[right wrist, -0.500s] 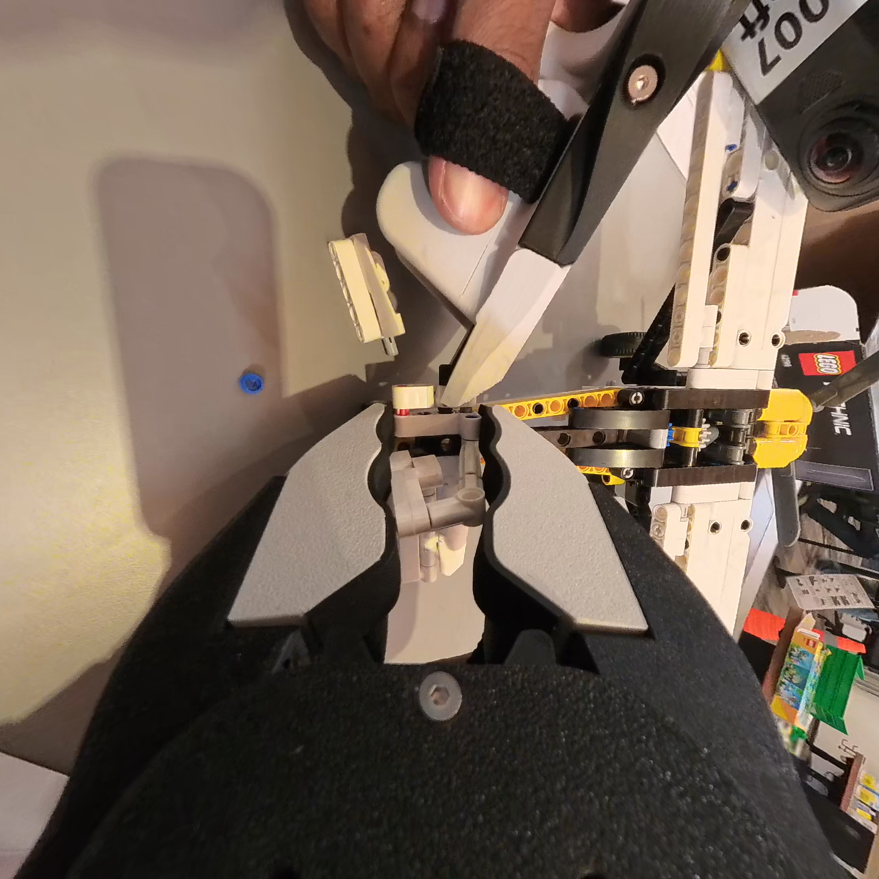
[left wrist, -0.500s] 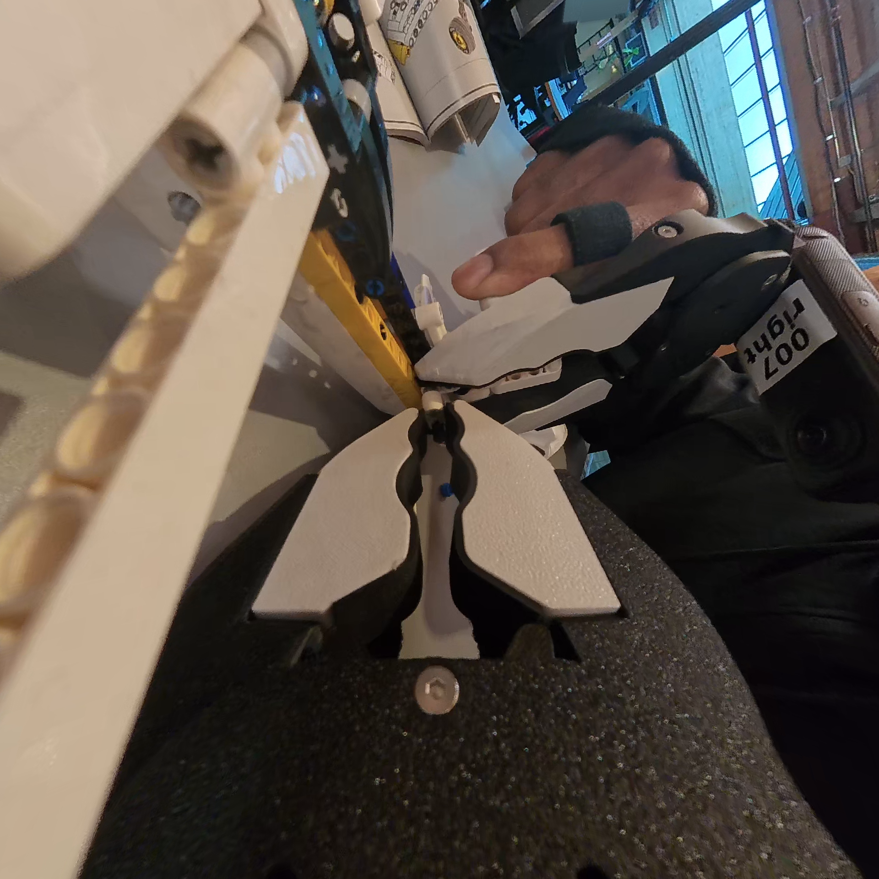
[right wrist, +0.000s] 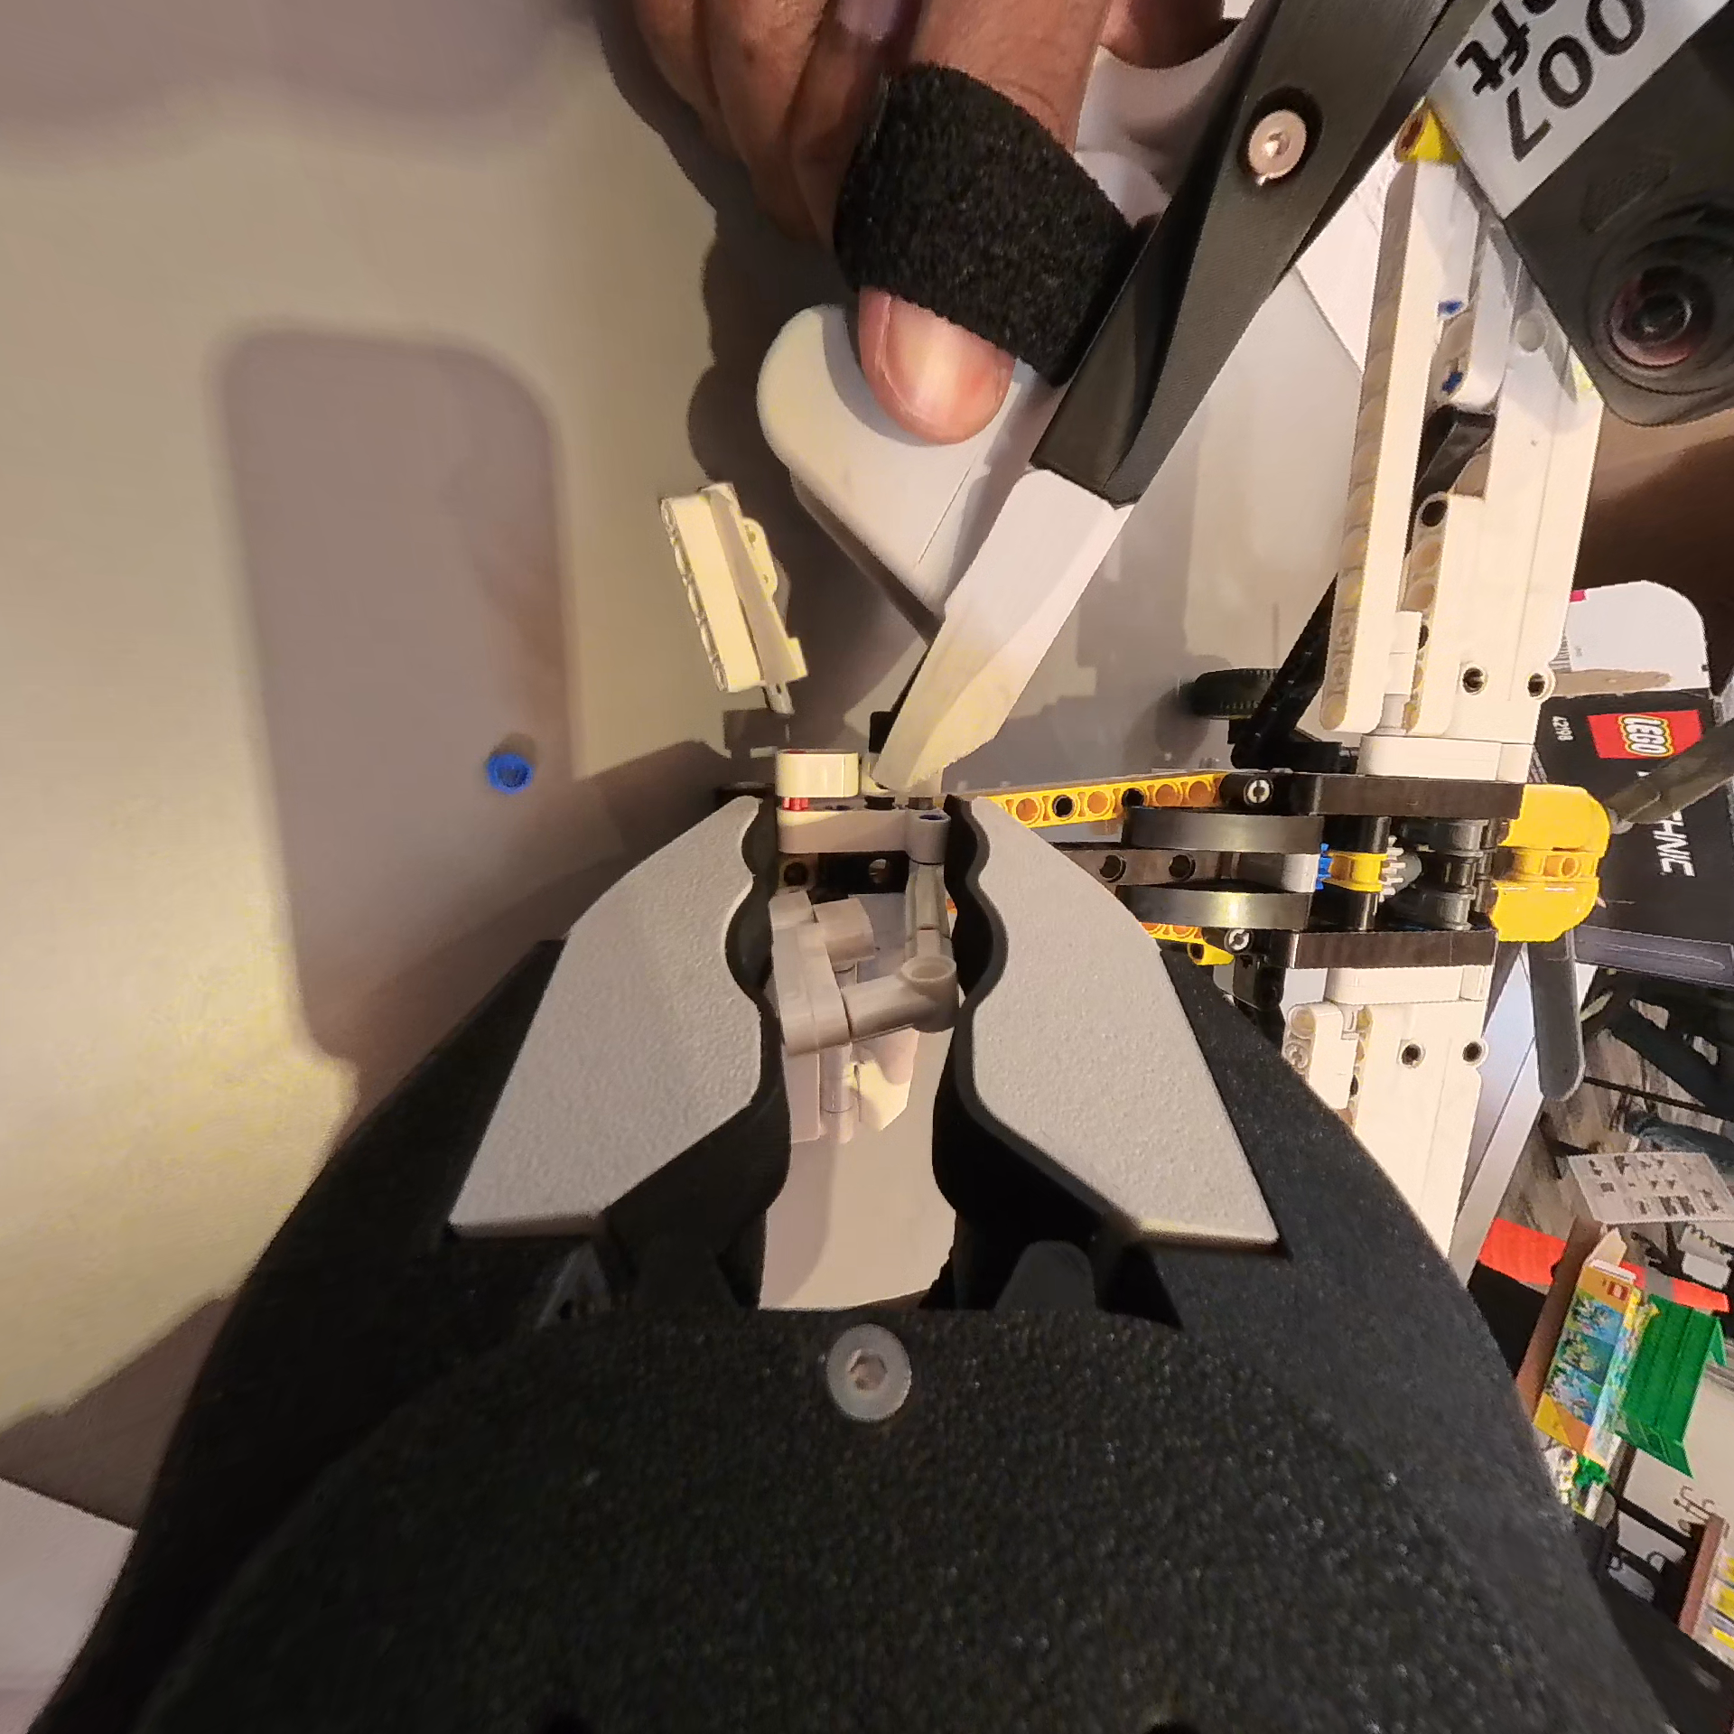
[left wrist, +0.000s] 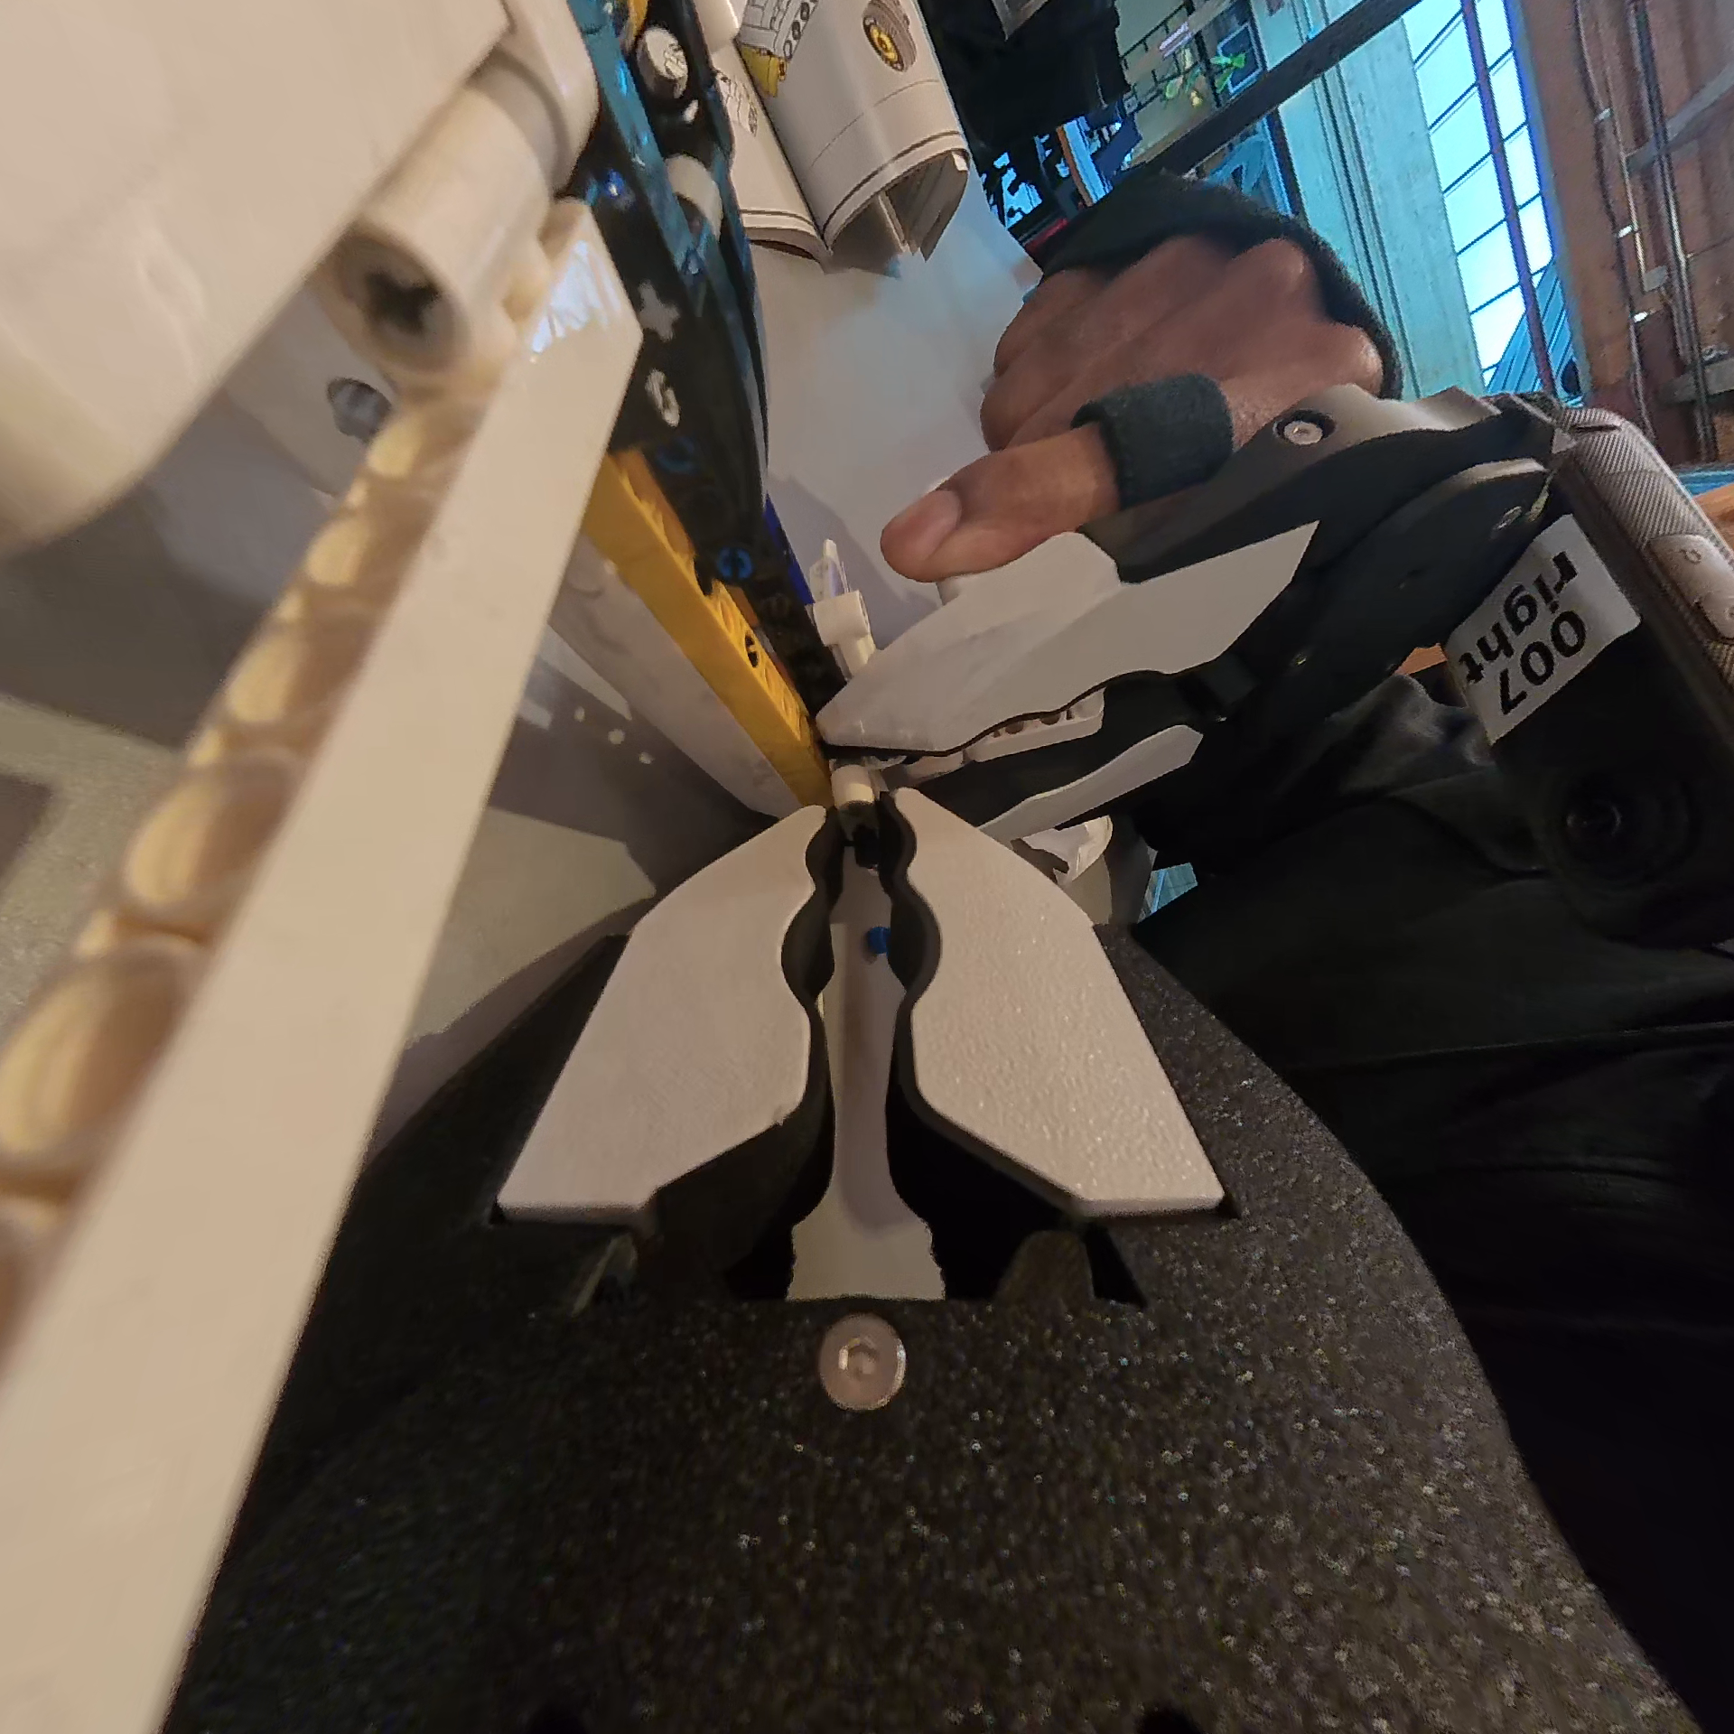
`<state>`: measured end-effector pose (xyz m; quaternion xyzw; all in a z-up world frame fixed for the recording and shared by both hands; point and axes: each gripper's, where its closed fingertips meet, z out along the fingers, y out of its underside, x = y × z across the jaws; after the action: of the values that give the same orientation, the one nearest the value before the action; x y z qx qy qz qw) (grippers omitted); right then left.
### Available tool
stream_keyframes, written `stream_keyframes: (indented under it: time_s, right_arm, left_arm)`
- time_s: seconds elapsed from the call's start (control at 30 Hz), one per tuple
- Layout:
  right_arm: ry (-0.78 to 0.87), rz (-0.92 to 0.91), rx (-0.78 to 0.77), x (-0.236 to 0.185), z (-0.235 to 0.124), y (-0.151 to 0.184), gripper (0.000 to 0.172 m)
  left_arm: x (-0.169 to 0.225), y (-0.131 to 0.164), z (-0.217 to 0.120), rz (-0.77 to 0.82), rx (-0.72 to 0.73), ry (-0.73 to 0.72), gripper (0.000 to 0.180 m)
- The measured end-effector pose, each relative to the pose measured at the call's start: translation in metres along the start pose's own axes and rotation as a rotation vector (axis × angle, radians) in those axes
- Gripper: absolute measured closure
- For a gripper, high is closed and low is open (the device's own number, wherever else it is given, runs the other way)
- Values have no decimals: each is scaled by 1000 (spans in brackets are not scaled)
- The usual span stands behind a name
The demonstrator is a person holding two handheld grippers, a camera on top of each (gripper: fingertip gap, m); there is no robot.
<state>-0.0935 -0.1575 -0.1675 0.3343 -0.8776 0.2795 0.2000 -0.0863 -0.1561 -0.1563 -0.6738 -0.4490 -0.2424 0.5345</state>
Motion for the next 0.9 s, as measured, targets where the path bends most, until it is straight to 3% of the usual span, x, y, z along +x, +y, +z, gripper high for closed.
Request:
stream_keyframes:
  time_s: [0.43, 0.77, 0.9]
  right_arm:
    - [3, 8, 14, 0, 1, -2, 136]
    - [32, 13, 5, 2, 2, 0, 137]
    - [40, 5, 2, 3, 2, 0, 136]
  left_arm:
    - [1, 2, -4, -1, -11, 16, 172]
    - [0, -5, 3, -80, 99, -35, 163]
    - [-5, -8, 7, -78, 114, -75, 171]
